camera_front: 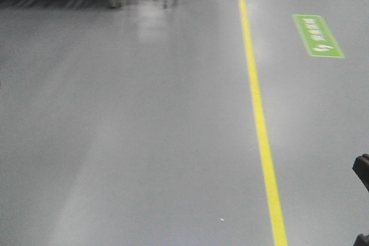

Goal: Move and align brake pads A on conveyor
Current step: 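Drive along the yellow floor line past the green floor sign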

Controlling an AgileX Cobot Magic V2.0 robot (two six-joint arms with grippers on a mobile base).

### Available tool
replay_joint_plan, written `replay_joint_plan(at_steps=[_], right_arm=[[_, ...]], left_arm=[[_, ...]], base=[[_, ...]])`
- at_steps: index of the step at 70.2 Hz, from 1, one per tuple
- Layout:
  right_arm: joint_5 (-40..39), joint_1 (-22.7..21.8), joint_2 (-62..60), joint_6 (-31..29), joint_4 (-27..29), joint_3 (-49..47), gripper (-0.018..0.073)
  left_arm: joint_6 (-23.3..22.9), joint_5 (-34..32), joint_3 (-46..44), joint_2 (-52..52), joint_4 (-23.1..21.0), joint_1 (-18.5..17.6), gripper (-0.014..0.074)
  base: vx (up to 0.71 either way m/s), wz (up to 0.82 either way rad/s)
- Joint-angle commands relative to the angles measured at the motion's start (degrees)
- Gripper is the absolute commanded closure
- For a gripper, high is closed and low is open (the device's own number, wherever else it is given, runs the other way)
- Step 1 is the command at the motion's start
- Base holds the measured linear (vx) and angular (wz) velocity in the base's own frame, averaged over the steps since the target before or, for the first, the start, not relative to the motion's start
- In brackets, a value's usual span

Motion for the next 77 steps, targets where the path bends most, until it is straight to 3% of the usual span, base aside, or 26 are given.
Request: replay_joint_plan(at_steps=[1,26,77], right_arm=[[-4.3,-0.2,0.3,-0.1,-0.4,-1.5,0.0566],[-4.3,-0.2,0.3,-0.1,-0.4,-1.5,0.0566],[-4.3,-0.2,0.3,-0.1,-0.4,-1.5,0.0566]], left_arm=[[0.0,-4.1,-1.5,0.9,0.7,-0.4,0.0603],[0.0,-4.1,-1.5,0.9,0.7,-0.4,0.0603],[0.0,-4.1,-1.5,0.9,0.7,-0.4,0.0603]], base=[[-0.05,-0.7],[-0.02,-0.5],[0.19,-0.19]])
